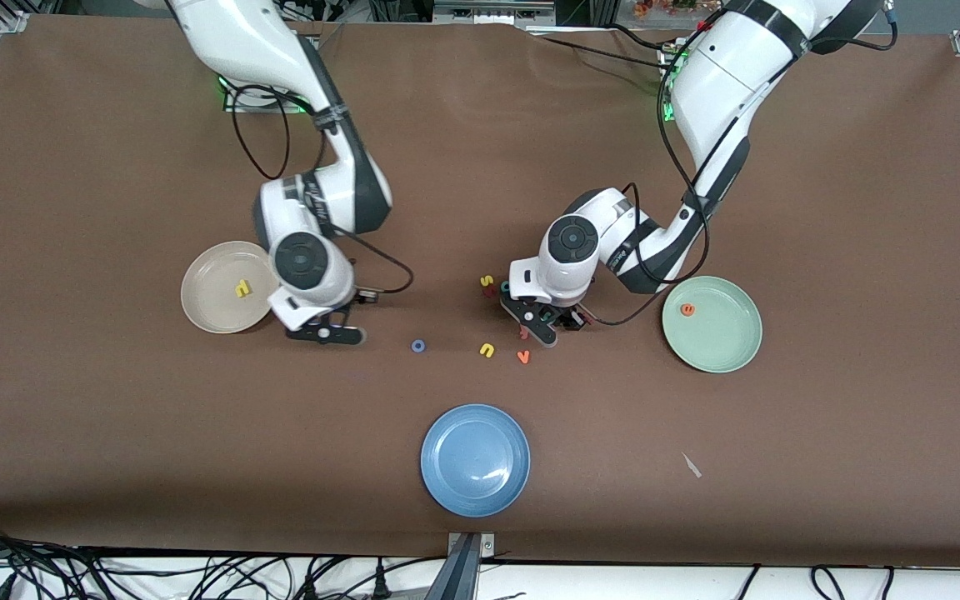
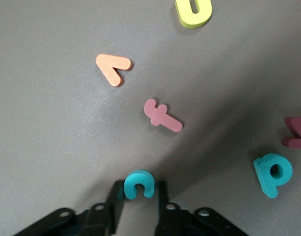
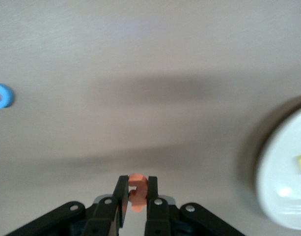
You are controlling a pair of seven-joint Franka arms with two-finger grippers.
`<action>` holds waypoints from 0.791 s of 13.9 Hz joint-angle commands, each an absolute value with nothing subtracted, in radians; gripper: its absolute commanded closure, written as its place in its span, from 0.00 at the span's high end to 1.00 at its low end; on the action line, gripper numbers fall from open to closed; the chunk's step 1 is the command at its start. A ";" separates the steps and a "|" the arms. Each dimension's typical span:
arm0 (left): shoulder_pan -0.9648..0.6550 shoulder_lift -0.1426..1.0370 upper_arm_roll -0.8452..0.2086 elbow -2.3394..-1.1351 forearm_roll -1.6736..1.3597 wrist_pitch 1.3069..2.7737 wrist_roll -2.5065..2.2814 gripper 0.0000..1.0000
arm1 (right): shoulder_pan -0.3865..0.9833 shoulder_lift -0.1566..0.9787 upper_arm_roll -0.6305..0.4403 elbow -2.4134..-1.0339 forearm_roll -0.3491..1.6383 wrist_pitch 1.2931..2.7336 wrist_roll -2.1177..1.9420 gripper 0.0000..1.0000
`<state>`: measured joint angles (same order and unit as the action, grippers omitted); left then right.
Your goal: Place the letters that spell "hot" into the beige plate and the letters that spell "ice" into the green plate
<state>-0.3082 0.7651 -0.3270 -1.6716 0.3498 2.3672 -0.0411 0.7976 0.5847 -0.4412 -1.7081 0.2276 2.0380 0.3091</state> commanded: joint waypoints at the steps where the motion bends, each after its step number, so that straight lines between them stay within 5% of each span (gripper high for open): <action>1: -0.319 0.775 -0.318 -1.646 0.379 2.353 -0.034 0.15 | 0.801 0.457 -0.515 -1.883 0.210 2.058 0.134 0.00; 4: -0.305 0.744 -0.318 -1.643 0.379 2.324 -0.031 0.11 | 0.801 0.381 -0.601 -2.078 0.212 2.216 -0.058 0.00; 8: -0.285 0.643 -0.319 -1.651 0.380 2.125 -0.020 0.11 | 0.799 0.362 -0.702 -2.169 0.224 2.285 -0.273 0.02; 9: -0.273 0.617 -0.319 -1.655 0.383 2.055 0.004 0.09 | 0.799 0.364 -0.706 -2.183 0.229 2.313 -0.282 0.21; 10: -0.267 0.589 -0.319 -1.658 0.391 2.002 0.061 0.05 | 0.798 0.368 -0.706 -2.180 0.239 2.316 -0.273 0.81; 11: -0.243 0.569 -0.319 -1.661 0.394 1.970 0.111 0.04 | 0.799 0.367 -0.703 -2.172 0.265 2.307 -0.265 1.00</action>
